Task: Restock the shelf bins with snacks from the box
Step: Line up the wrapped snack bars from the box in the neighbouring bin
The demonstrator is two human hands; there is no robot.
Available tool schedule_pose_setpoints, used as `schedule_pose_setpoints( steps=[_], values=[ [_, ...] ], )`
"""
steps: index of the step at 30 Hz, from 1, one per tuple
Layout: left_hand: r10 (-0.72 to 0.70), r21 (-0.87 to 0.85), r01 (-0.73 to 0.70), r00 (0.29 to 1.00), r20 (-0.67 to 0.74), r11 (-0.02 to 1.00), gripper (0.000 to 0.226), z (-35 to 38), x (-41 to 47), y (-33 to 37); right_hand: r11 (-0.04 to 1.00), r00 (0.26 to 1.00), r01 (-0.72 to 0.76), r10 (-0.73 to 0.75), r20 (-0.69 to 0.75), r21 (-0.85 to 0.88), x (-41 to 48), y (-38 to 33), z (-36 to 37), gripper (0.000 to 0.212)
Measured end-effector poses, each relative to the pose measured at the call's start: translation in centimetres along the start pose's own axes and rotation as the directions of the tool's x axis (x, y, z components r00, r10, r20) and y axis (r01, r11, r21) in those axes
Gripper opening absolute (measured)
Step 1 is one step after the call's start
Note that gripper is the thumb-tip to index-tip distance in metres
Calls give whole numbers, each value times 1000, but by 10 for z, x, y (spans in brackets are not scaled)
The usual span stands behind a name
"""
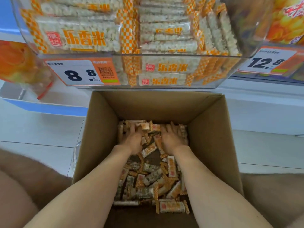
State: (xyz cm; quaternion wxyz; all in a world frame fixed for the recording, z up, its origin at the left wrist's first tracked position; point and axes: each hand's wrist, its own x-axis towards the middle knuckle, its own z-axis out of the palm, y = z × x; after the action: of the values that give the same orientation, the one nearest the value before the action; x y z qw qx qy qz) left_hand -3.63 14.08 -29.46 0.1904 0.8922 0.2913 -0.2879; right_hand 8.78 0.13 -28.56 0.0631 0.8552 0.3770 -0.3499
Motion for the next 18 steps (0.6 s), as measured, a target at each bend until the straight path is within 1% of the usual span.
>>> schedule_pose_setpoints(
  steps=[2, 5, 7, 9, 11, 14, 16, 18],
  values=[
    [3, -23, -3, 1000, -8, 1000, 71, 7, -1, 0, 999, 999, -45, 44, -31, -18, -4, -2, 1, 62],
    [0, 33, 4, 994, -109, 999, 69, 10, 4, 0, 998, 995, -62, 60, -80, -24, -9, -1, 3, 70],
    [-20, 51, 27, 991, -129, 998, 65, 9, 11, -2, 997, 993, -74, 77, -89, 33, -10, 2, 9, 68],
    [-46, -44, 42, 995, -84, 998, 52, 10, 14, -5, 977, 983, -139, 155, -93, 164, -11, 3, 14, 63],
    [-55, -139, 48, 997, -48, 989, 33, 17, 13, -10, 900, 961, -217, 265, -82, 377, -14, 3, 14, 58],
    [-87, -202, 69, 993, -82, 977, 22, 26, 11, -11, 729, 924, -233, 373, -89, 644, -21, 5, 6, 45],
    [-86, -178, 71, 993, -77, 981, 26, 27, 8, -6, 601, 906, -190, 412, -97, 776, -27, 5, -4, 37],
    [-81, -95, 76, 995, -50, 993, 36, 24, 2, 2, 501, 881, -168, 462, -99, 849, -35, 4, -15, 34]
  ],
)
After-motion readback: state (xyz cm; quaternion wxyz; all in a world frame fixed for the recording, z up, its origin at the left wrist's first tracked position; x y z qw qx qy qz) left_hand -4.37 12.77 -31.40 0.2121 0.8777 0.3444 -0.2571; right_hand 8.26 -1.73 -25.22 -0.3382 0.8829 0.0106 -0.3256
